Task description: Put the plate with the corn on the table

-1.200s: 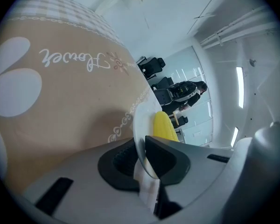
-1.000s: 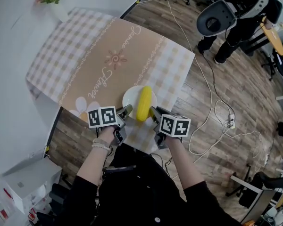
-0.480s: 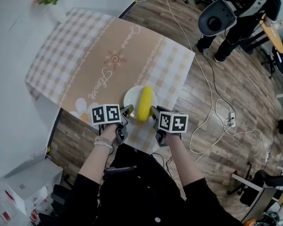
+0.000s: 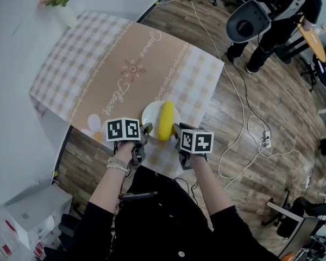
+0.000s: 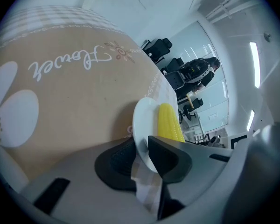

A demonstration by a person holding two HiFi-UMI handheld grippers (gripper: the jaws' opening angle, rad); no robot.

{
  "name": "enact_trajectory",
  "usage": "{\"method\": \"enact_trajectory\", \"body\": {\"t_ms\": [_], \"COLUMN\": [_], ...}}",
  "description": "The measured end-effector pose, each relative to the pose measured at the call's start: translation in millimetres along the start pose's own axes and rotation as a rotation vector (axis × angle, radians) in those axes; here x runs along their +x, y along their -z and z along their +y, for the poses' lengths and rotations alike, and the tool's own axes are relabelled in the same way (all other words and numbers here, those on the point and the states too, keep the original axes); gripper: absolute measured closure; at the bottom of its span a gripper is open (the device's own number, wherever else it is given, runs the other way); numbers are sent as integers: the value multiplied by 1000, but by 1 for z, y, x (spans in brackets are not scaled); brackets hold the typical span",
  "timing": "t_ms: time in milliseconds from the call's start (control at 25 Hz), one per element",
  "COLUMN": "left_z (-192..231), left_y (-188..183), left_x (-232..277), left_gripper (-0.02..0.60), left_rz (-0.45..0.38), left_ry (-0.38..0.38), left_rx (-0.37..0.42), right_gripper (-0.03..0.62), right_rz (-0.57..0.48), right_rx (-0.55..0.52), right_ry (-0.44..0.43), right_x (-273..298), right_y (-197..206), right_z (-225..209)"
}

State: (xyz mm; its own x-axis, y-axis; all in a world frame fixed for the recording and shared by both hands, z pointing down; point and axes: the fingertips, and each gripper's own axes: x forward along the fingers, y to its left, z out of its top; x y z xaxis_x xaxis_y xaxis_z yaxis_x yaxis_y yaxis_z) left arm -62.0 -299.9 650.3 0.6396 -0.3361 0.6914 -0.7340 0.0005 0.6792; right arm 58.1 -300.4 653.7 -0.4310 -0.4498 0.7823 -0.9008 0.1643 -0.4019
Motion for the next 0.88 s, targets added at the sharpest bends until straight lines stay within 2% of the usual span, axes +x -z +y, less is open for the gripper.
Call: {"method": "enact_trajectory", "body": {"t_ms": [240, 440, 560, 720, 880], "left_z": [5, 12, 16, 11, -5], "left_y": [5, 6, 4, -5, -15], "left_x": [-7, -14, -22, -37, -51], "left_gripper": [499, 499, 499, 502, 552], "left_rz": [5, -28, -62, -134, -213], "left_ry": [-15, -41, -60, -87, -46], "left_rx": [6, 20, 33, 127, 224], "right_gripper": [470, 464, 464, 462, 466], "right_rz": [1, -5, -19, -50, -101], "right_rx": [-33, -82, -64, -40, -48], "right_ry": [21, 32, 18, -7, 52], "right_x": [0, 1, 1, 0, -15], "right_y": [1, -2, 0, -3, -9], "right_z": [1, 1, 1, 2, -9]}}
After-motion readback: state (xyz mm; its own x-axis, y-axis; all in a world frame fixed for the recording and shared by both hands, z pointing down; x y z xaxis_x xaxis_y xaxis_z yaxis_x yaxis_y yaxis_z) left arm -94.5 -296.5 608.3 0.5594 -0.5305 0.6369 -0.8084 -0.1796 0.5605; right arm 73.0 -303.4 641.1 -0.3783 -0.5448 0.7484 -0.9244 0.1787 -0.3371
